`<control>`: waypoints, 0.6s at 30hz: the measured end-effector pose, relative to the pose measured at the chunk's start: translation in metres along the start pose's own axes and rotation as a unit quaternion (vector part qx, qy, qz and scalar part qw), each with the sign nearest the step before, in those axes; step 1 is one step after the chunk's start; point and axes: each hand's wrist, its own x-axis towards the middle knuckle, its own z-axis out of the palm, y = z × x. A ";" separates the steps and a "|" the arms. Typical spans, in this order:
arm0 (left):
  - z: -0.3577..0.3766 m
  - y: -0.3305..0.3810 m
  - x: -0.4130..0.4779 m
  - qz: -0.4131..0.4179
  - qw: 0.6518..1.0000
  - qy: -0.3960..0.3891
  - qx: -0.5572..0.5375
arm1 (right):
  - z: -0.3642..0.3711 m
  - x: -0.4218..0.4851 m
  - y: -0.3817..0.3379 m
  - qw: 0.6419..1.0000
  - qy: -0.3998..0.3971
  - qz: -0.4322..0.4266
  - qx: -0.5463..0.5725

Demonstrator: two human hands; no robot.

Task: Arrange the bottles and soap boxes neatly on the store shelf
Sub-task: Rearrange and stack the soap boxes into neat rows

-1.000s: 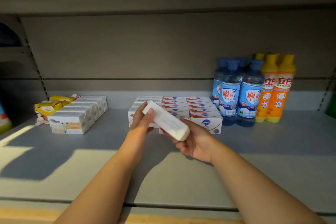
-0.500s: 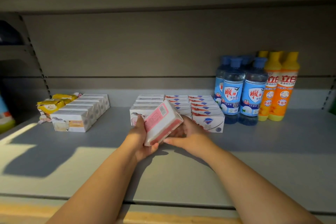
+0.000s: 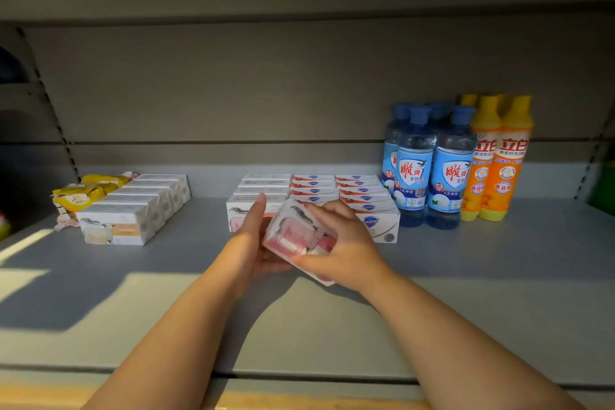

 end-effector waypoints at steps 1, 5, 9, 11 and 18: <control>-0.001 -0.001 0.000 0.006 1.000 -0.026 -0.013 | 0.002 0.000 0.000 0.999 -0.010 -0.030 -0.044; -0.003 -0.003 0.001 0.014 0.999 -0.034 0.001 | 0.004 -0.001 0.004 0.983 -0.026 -0.100 -0.153; -0.010 -0.005 0.001 -0.037 0.990 -0.038 -0.130 | 0.002 -0.004 -0.001 1.000 0.016 -0.022 -0.001; -0.014 -0.003 -0.001 -0.053 0.976 -0.061 -0.204 | -0.001 -0.003 -0.003 0.988 0.041 0.076 0.125; -0.021 -0.001 -0.003 0.063 0.995 -0.073 -0.022 | -0.007 -0.001 -0.001 0.949 -0.032 0.203 0.241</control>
